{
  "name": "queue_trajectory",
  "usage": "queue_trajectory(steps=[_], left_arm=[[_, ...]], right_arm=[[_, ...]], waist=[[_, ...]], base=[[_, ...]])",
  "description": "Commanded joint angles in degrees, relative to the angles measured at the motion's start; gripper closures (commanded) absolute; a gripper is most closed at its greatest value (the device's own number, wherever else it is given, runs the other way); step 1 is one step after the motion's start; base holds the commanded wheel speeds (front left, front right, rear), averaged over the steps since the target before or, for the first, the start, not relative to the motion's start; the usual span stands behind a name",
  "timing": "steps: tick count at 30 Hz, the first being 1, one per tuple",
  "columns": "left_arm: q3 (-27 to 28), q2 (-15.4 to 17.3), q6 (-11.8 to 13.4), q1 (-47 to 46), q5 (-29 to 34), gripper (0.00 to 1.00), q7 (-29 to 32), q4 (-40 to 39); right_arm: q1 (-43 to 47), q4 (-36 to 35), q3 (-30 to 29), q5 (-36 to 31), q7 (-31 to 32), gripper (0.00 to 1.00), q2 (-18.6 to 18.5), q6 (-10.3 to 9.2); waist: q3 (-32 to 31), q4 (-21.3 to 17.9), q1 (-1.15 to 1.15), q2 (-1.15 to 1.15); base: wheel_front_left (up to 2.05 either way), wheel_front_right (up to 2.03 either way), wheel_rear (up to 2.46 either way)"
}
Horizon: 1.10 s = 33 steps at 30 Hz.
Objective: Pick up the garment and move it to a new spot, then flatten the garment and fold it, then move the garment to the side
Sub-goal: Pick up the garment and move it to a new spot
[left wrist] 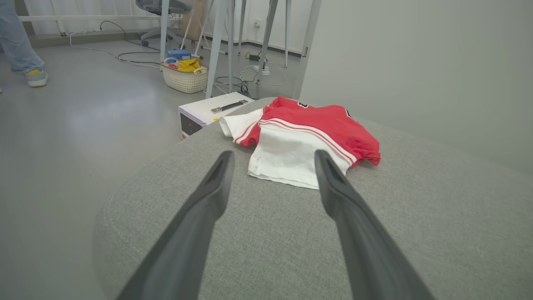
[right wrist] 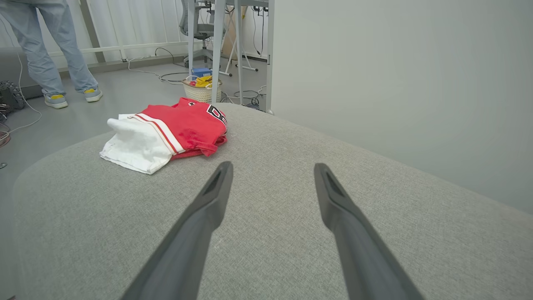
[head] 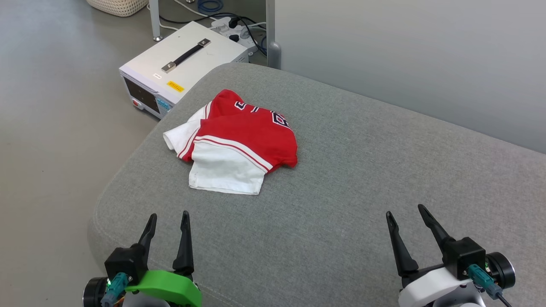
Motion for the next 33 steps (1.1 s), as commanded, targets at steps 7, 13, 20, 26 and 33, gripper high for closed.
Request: queue_trajectory(steps=[7,13,20,26,33], left_arm=[[-0.24,-0.26,-1.03,0.47,0.92,0.0,-0.33,1.49],[-3.21,0.38,-2.31,-3.74,3.41,0.0,-0.33,5.2],[-6.37,3.84,-3.74,-18.59,0.46,0.0,4.56,15.27],[-10.46,10.81,-3.92,-34.41,-6.41,0.0,20.01,22.82],[-16.72,19.3,-3.93,-42.6,-17.31,0.0,33.6,25.46]], right_arm=[[-0.25,0.06,0.37,-0.01,-0.54,0.0,-0.15,-0.04],[-2.0,-0.52,0.55,-1.84,-0.54,0.0,-0.24,-0.04],[-5.25,-1.57,0.76,-3.14,-0.54,0.0,-1.93,-0.04],[-8.98,-2.89,1.1,-3.48,-0.54,0.0,-3.1,-0.04],[-11.27,-3.84,1.75,-3.44,-0.54,0.0,-2.99,-0.04]], waist=[[1.27,-1.56,0.0,0.0],[6.42,-4.42,0.0,0.0],[14.15,-8.65,0.0,0.0],[21.07,-13.13,0.0,0.0],[25.16,-16.71,0.0,0.0]], base=[[0.0,0.0,0.0],[0.0,0.0,0.0],[0.0,0.0,0.0],[0.0,0.0,0.0],[0.0,0.0,0.0]])
